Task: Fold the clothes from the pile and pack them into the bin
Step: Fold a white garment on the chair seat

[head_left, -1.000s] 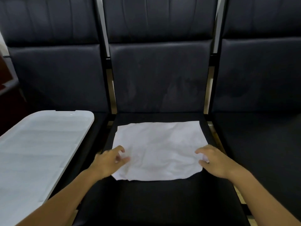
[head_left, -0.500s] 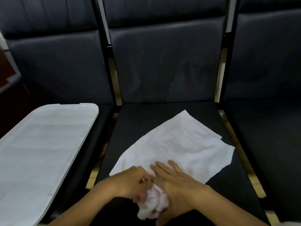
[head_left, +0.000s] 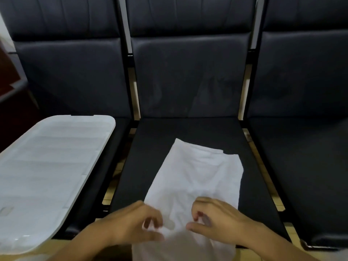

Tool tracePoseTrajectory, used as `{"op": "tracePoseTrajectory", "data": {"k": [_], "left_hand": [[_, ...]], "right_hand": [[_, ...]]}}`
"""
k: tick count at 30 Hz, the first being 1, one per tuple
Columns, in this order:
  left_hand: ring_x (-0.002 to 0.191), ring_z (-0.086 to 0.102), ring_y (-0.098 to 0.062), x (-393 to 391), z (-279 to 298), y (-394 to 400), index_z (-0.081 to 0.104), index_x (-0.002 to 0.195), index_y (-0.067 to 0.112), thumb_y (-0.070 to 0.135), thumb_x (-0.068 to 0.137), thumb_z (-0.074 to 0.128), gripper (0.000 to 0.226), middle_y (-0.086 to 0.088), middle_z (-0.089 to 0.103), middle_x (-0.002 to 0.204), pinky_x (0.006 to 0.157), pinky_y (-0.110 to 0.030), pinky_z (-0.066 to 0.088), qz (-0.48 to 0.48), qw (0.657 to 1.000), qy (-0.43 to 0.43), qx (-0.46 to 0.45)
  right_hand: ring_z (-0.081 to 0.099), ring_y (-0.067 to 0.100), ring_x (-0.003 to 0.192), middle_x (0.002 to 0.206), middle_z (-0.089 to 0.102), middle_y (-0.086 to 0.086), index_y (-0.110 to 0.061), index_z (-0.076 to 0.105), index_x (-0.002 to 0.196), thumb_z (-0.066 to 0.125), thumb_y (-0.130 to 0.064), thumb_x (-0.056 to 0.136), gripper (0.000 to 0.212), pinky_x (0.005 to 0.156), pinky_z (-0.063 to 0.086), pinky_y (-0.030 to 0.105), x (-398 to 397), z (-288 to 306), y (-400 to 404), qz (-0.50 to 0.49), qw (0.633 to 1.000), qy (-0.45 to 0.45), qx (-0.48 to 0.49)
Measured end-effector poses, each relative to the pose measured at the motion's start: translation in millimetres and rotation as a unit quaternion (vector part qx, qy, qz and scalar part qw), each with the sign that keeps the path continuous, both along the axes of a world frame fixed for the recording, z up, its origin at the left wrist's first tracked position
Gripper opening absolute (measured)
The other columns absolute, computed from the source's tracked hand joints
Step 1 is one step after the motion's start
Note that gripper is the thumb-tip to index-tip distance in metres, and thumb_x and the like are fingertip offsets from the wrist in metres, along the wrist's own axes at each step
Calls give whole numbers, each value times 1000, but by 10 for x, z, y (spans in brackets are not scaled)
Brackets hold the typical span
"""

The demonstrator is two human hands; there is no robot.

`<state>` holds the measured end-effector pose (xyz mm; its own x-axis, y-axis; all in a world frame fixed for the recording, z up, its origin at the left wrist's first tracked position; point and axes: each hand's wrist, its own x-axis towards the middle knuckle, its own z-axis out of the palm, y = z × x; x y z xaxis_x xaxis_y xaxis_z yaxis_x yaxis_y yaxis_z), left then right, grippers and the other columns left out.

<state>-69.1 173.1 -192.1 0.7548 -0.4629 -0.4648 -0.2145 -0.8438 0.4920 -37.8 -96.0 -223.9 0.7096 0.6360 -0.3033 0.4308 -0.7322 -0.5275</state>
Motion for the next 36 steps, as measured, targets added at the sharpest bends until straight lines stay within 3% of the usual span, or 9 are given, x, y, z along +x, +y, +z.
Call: {"op": "tracePoseTrajectory", "data": {"k": [3, 6, 10, 16, 21, 26, 30, 33, 36], "left_hand": [[121, 34, 4, 168, -196, -105, 43, 134, 48, 86, 65, 51, 79, 26, 37, 132, 109, -27, 31, -51, 994, -65, 69], [136, 22, -1, 352, -340, -197, 34, 145, 44, 71, 81, 58, 73, 22, 28, 146, 113, -32, 21, -30, 991, -124, 46], [143, 15, -5, 592, -387, -73, 29, 149, 41, 54, 78, 73, 85, 21, 21, 153, 119, -40, 17, 18, 996, -67, 57], [115, 37, -5, 555, -314, -216, 38, 129, 39, 49, 59, 87, 86, 23, 31, 125, 96, -34, 49, -38, 997, 17, 65], [88, 54, -14, 388, -231, -236, 50, 79, 33, 36, 83, 74, 24, 13, 51, 91, 69, -32, 46, -24, 997, 36, 66], [98, 61, -18, 674, 137, -154, 65, 104, 25, 35, 88, 64, 20, 7, 63, 104, 82, -40, 51, 52, 975, -215, 23], [77, 58, -27, 956, 501, -219, 67, 93, 15, 14, 74, 58, 21, -1, 62, 84, 66, -42, 45, 94, 867, -488, -35], [79, 54, -25, 923, 594, -241, 66, 98, 12, -1, 72, 68, 29, -1, 62, 89, 68, -36, 40, 116, 826, -550, -43], [86, 59, -24, 759, 433, -132, 64, 104, 16, -3, 68, 74, 42, 0, 64, 96, 72, -33, 38, 70, 857, -511, -7]], "right_hand": [[43, 0, 119, 126, 42, -27, -41, 51, 116, 44, -85, 77, 59, 105, 35, 23, -10, -35, -79, 17, 999, -24, -42], [21, 8, 143, 154, 25, -17, -41, 36, 141, 19, -87, 68, 88, 119, 12, 32, -27, -66, -90, 14, 993, -73, -89], [15, 11, 148, 161, 17, -12, -32, 18, 154, 48, -81, 78, 95, 122, 9, 35, 126, -128, -197, -80, 990, -57, -103], [41, 8, 122, 132, 49, -15, -34, 50, 130, 48, -61, 94, 45, 109, 31, 31, 88, -113, -84, -10, 992, -86, -95], [50, 15, 118, 128, 51, -4, -27, 43, 132, 52, -35, 100, 34, 94, 41, 29, 96, 99, -101, 26, 988, -89, -126], [51, 18, 115, 124, 53, 0, -22, 47, 131, 55, -19, 95, 37, 83, 42, 28, 439, 675, -69, -43, 979, -166, -110], [56, 29, 92, 99, 64, 8, -11, 64, 107, 63, -9, 84, 23, 75, 42, 36, 854, 1000, -144, -104, 914, -391, -4], [55, 26, 87, 97, 63, 6, -11, 63, 108, 71, -5, 75, 34, 73, 48, 40, 907, 1069, -184, -117, 886, -446, 47], [56, 26, 100, 111, 62, 4, -15, 61, 120, 70, -8, 77, 45, 85, 49, 40, 769, 910, -190, -84, 926, -366, 46]]}}
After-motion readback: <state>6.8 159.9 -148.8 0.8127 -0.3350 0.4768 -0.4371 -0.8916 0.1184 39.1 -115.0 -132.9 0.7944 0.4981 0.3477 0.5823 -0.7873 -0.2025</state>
